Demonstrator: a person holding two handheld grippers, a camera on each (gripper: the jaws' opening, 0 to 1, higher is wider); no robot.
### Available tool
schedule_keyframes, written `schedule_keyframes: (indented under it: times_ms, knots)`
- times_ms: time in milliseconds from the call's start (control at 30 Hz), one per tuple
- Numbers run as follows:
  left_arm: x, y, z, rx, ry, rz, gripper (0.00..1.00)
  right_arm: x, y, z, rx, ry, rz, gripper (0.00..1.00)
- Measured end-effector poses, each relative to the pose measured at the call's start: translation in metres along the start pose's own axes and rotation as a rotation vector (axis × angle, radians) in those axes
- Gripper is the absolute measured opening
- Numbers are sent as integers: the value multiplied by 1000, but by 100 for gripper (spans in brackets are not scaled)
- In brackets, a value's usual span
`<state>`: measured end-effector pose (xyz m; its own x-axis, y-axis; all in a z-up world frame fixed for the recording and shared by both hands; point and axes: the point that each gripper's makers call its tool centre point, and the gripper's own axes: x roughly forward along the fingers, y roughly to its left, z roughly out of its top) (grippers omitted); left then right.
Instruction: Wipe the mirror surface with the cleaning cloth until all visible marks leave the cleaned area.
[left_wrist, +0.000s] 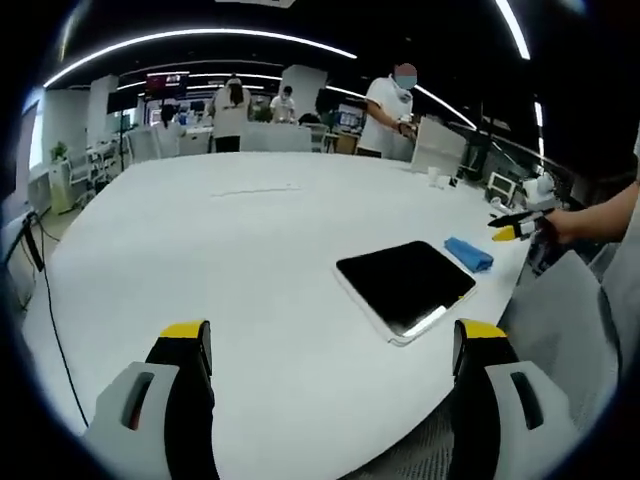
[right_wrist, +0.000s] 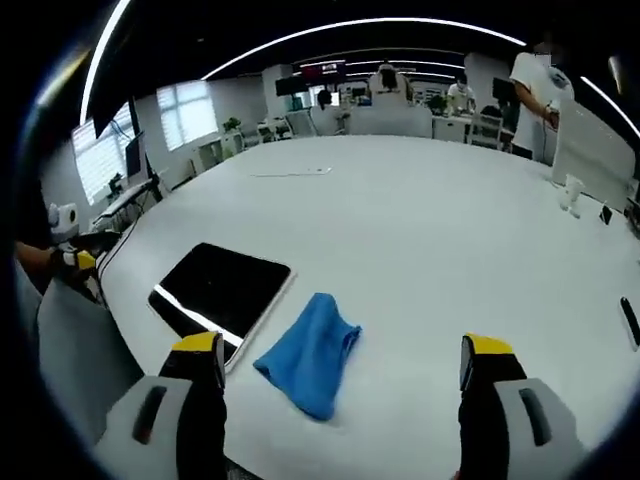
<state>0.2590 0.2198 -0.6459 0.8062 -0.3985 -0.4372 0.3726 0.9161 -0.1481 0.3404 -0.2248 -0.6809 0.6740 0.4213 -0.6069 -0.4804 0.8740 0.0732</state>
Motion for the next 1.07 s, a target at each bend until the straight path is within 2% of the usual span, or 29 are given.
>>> schedule_keyframes:
  times_ms: [133, 267, 333, 367, 400, 500, 600, 700, 767, 867, 933, 1000, 1067]
  knots:
    - [-4, 12, 5, -18, -15, 28, 99, -3, 2, -9, 7, -1, 17, 98]
    - [-11, 15, 5, 31, -22, 37, 99, -1, 9, -8, -9, 1, 37, 98]
    - [-12, 16, 5, -4, -30, 26, 99, 0, 8, -7, -25, -19, 32, 98]
    - [-13, 20, 4, -62, -35, 40, 99, 1, 7, -8, -35, -32, 35, 98]
    - [-13, 22, 4, -79, -44, 42, 99, 2, 6, -12, -34, -17, 40, 98]
    - [-15, 25, 0, -11, -15, 57, 99, 0, 2, -16, -29, 7, 37, 98]
    - [-17, 25, 0, 11, -24, 46, 99, -6, -1, -6, -8, -25, 10, 98]
    - [-17, 25, -9, 22, -4, 30, 99, -5, 6, -1, -33, -45, 39, 98]
    - [-18, 22, -15, -8, 12, 4, 99, -3, 5, -5, -82, -8, 28, 98]
    - [-24, 25, -9, 2, -18, 15, 99, -1, 11, -4, -101, 5, 27, 98]
    - [-25, 31, -5, -5, -36, 30, 99, -3, 8, -7, -115, 23, 2, 98]
    - [-24, 34, -1, -6, -44, 41, 99, -5, 4, -7, -114, 9, -22, 98]
    - [-23, 34, 2, 5, -44, 48, 99, -8, 4, -14, -54, 33, -8, 98]
